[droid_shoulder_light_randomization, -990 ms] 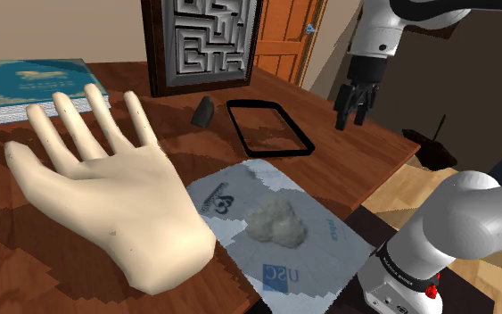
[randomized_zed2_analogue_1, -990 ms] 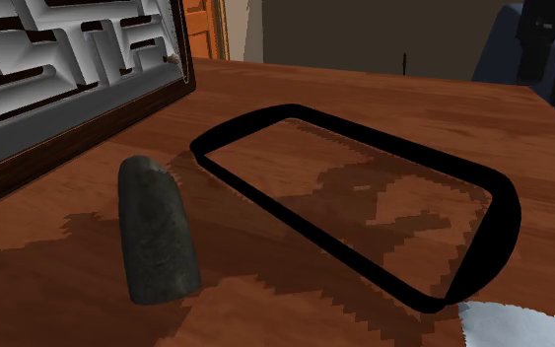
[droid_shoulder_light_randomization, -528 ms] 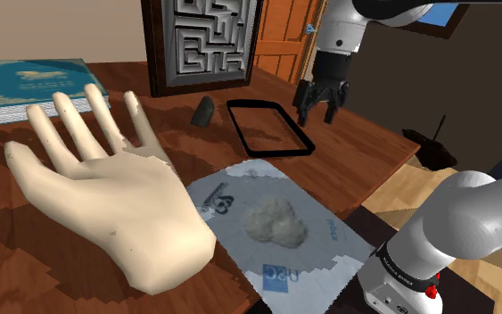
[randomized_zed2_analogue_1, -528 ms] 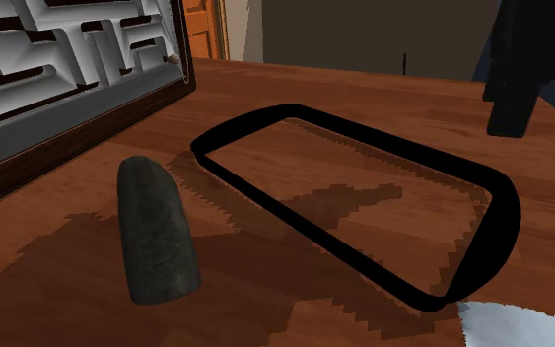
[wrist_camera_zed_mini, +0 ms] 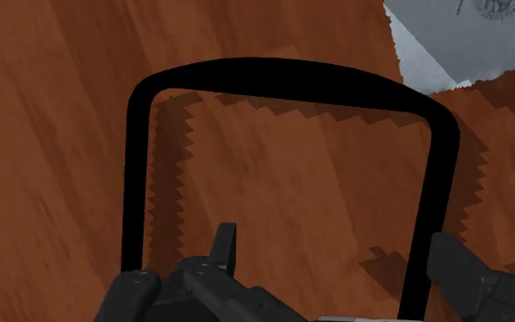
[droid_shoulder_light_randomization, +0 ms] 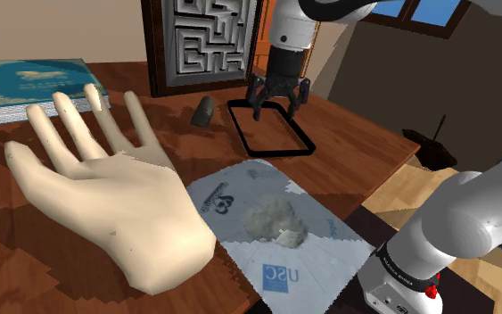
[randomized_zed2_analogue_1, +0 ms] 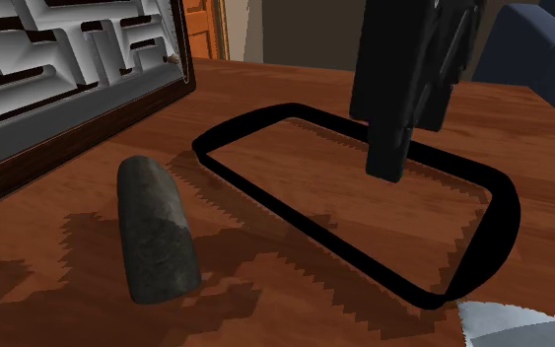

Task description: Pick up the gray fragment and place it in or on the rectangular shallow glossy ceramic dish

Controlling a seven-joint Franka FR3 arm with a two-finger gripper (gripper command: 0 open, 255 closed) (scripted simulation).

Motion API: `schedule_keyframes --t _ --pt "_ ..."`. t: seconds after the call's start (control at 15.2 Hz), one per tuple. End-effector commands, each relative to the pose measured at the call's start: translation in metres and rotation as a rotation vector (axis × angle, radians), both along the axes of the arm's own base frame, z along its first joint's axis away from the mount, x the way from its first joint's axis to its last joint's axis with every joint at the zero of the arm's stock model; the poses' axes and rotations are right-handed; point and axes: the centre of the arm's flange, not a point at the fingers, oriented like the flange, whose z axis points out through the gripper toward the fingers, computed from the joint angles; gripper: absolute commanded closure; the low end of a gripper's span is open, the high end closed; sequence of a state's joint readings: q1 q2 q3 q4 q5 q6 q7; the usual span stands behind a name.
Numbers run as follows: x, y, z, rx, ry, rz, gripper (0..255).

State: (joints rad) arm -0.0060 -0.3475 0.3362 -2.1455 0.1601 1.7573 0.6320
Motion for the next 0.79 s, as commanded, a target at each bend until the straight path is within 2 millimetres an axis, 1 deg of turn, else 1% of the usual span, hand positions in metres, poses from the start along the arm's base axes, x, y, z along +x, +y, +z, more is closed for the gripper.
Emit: schedule_keyframes --t 0.0,0.4,0.73 --pt "0.018 0.02 0.001 -0.011 -0.015 -0.046 0" --pt "0.078 0.068 -0.002 -0.048 -0.056 -0.174 0" --pt "0.133 0.102 -0.003 -0.079 -0.09 -0.28 0"
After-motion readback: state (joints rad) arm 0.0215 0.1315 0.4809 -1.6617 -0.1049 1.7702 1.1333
